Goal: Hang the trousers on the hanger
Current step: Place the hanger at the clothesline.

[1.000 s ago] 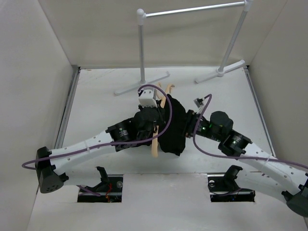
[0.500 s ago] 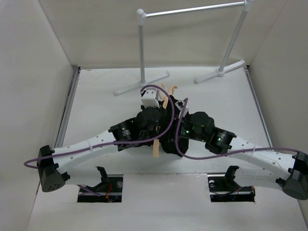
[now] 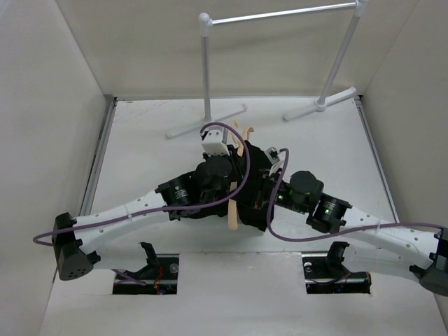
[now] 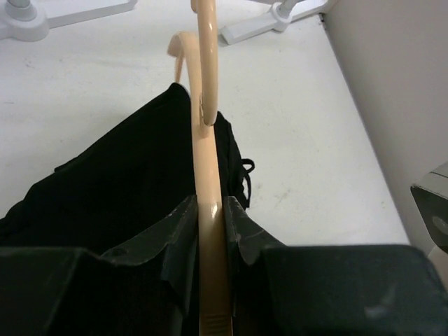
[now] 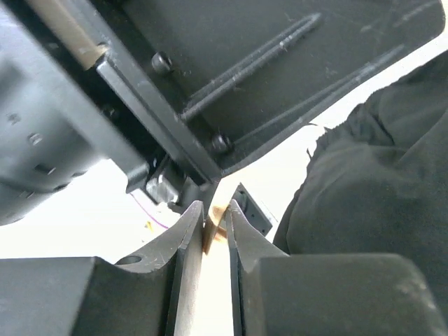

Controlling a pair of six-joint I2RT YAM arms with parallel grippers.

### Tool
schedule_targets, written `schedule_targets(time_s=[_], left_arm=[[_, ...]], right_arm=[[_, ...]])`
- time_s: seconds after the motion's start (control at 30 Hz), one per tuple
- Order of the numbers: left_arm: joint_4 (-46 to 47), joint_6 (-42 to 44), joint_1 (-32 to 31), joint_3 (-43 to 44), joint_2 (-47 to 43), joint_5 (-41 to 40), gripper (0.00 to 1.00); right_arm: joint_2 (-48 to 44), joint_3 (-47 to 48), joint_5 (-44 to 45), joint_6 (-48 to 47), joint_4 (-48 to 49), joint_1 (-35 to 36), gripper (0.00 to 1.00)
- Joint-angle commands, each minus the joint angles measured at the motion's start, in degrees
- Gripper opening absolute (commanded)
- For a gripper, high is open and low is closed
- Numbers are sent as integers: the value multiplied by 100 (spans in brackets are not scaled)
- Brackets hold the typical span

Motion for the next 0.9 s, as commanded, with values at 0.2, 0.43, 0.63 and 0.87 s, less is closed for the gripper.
schedule_targets(time_s=[0.2,0.43,0.63,0.87], left_arm=[[471,-134,66,220,-624,8,50],[365,-134,128,273,-1133,158,65],[-547,-484,347,-7,-1792,-220,65],[-2199,-1828,1646,-1061,-2399,595,65]], right_arm=[[-630,-104,-155,60,665,-593,0],[-578,273,-700,-98,630,-1463,0],[-113,1344,-1429,-379,612,-2517,0],[1064,3005,-2141,-502,682,-3695,0]])
